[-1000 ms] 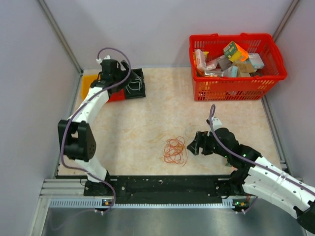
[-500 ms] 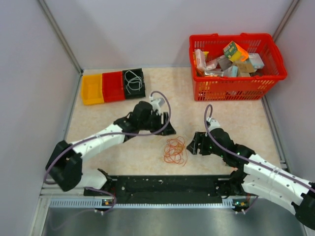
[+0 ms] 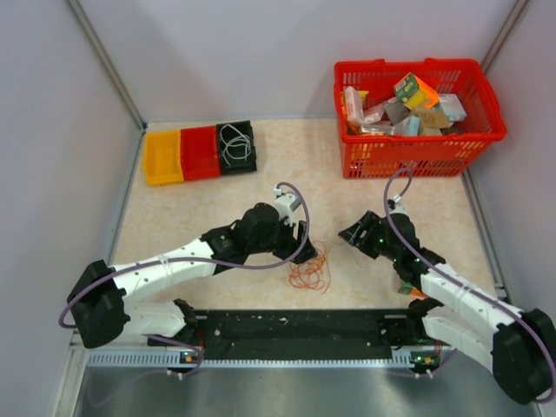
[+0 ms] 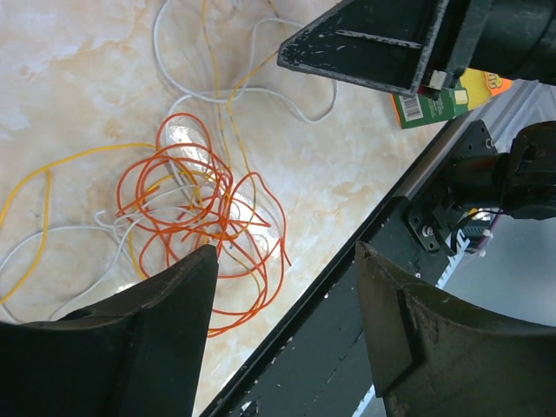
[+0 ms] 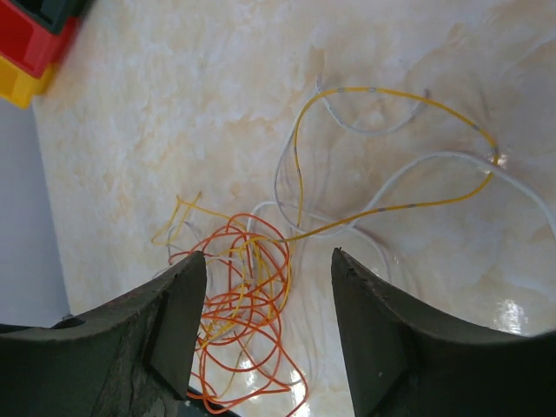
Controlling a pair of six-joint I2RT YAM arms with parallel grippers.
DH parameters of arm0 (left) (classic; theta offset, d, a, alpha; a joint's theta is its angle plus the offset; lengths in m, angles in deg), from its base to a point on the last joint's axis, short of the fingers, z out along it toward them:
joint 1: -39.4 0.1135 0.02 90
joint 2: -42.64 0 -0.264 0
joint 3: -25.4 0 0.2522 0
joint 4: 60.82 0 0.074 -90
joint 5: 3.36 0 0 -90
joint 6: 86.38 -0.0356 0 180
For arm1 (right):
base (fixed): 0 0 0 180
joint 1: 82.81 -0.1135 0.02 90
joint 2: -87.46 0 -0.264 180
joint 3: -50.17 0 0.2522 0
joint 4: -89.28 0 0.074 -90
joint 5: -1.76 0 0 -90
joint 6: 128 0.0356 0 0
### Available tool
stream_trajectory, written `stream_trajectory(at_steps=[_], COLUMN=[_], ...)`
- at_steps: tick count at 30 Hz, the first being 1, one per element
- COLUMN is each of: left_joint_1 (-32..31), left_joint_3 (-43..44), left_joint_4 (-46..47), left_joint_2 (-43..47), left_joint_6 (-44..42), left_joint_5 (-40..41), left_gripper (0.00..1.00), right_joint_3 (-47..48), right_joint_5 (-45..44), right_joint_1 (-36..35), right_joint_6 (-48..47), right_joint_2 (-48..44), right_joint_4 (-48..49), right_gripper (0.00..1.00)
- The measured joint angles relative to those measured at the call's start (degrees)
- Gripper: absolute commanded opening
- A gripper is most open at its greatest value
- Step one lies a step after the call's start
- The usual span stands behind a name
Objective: Untangle the cables
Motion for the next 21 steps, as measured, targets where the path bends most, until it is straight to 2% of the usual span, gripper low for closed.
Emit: stream_trajectory(at_steps=[6, 11, 12, 14, 15, 17, 21], left_joint_1=[-0.04, -0.22, -0.26, -0.31, -0.33, -0.35, -0.44], left_joint_3=[-1.44, -1.44, -1.44, -1.44, -1.44, -1.44, -1.44], left_joint_4=[0.00, 0.09, 0.07, 0.04, 0.04, -0.04, -0.70], left_joint_2=[2.78, 3.87, 3.87, 3.87, 3.87, 3.87, 4.00], left_joint_6=[0.81, 1.66, 1.68, 1.68, 1.66, 1.64, 1.40], left_joint_5=[1.38, 1.46, 1.49, 1.46, 1.49, 1.51, 2.40], left_gripper=[0.70, 0.71, 0.71, 0.71, 0.71, 0.71, 0.70], right_joint_3=[-0.37, -0.57, -0.35, 0.76, 1.38, 2.45, 6.08], right_joint_5=[7.10, 7.41, 6.99, 6.23, 6.14, 6.29, 9.14], right_joint_1=[0.81, 0.81, 0.81, 0.81, 0.81, 0.83, 0.87], right_joint_6=[6.56, 8.41, 8.24, 7.78, 7.21, 6.78, 4.74], right_joint_2=[10.71, 14.95, 15.80, 18.18, 19.30, 21.35, 21.88], right_joint_4=[9.11, 13.99, 14.14, 14.08, 14.16, 15.10, 14.73], right_gripper=[0.54, 0.47, 0.42, 0.14, 0.06, 0.00, 0.00])
